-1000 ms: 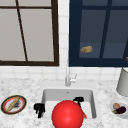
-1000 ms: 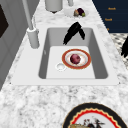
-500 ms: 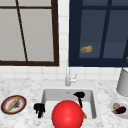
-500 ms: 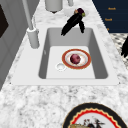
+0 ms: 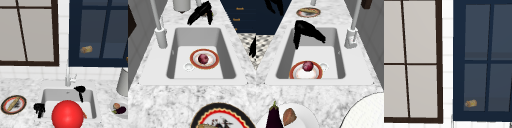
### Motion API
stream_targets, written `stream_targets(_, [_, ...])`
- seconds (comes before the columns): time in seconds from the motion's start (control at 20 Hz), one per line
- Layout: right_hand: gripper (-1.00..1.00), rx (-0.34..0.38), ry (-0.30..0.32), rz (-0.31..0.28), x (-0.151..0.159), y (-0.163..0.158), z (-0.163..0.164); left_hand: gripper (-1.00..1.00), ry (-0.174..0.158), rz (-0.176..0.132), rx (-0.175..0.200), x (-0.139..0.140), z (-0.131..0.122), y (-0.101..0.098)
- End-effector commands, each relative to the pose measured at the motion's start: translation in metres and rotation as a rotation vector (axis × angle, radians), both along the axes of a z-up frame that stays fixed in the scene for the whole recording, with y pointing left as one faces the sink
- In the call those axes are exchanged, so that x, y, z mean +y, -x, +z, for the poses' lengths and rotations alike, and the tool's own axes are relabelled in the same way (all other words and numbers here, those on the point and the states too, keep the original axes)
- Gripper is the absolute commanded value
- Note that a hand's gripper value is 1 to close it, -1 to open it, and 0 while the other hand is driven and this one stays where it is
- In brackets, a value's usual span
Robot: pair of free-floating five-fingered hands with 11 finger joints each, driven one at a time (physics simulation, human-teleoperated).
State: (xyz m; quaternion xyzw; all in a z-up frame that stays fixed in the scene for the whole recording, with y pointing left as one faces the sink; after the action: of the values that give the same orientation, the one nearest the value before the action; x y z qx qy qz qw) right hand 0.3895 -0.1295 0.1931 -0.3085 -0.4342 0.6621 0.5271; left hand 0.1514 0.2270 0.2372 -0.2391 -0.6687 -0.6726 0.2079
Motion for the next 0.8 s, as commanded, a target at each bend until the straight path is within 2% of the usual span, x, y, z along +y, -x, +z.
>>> stream_targets(0.0, [-1.0, -0.065, 0.031, 0.0, -0.001, 0.0, 0.024, 0.0, 0.0, 0.0, 0.0, 0.0, 0.0, 0.0])
stream_targets(0.75, [-1.0, -0.199, 0.036, 0.011, -0.007, 0.002, 0.127, 0.0, 0.0, 0.0, 0.0, 0.0, 0.0, 0.0])
